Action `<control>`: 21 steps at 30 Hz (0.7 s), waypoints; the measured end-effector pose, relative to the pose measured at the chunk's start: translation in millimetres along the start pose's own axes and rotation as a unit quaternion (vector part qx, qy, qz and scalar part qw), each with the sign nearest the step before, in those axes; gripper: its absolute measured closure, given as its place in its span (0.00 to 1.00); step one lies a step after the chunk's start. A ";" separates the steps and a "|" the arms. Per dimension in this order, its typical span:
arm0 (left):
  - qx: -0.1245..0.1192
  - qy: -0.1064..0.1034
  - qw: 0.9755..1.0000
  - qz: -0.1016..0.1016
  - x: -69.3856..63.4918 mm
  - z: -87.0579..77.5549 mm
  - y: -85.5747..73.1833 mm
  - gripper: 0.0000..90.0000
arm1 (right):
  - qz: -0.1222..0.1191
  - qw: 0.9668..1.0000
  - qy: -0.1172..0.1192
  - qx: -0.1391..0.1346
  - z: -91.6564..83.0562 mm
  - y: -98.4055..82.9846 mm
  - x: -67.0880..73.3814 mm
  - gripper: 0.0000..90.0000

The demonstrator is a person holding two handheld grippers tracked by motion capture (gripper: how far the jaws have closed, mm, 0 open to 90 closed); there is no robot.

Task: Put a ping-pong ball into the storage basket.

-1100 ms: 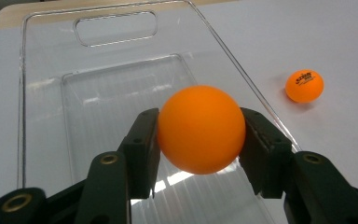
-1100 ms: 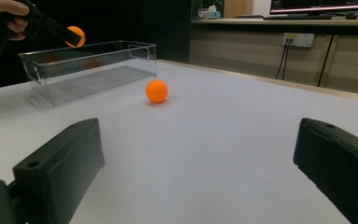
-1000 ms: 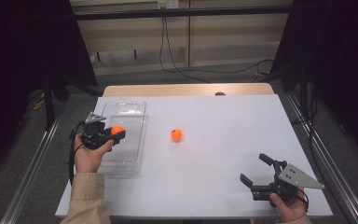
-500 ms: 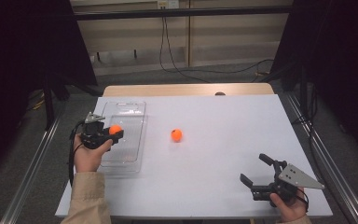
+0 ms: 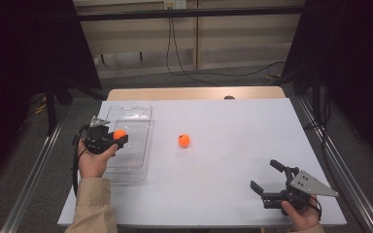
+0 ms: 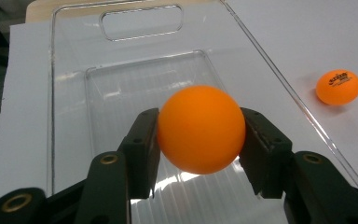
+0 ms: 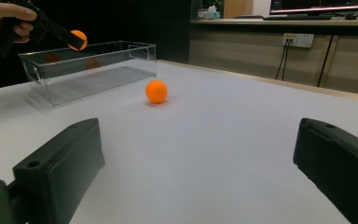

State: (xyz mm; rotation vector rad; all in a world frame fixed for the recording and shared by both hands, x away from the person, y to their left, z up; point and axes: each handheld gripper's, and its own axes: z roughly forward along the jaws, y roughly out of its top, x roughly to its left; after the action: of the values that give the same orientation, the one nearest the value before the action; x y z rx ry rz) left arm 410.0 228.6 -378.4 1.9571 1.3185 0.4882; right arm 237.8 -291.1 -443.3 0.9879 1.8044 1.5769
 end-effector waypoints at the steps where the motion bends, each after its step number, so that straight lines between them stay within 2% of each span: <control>1: 0.000 0.002 1.000 -0.001 0.1 0.3 0.0 0.57 | 0.000 1.000 0.000 0.000 0.0 0.0 0.0 0.01; 21: 0.008 0.007 1.000 -0.001 1.3 3.7 -0.9 0.57 | -0.001 1.000 0.001 0.000 0.1 0.1 0.0 0.01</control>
State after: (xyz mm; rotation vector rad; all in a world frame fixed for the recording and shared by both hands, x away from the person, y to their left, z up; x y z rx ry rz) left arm 412.4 228.7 -381.6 1.9684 1.3363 0.4922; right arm 237.9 -291.1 -443.2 0.9851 1.8057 1.5771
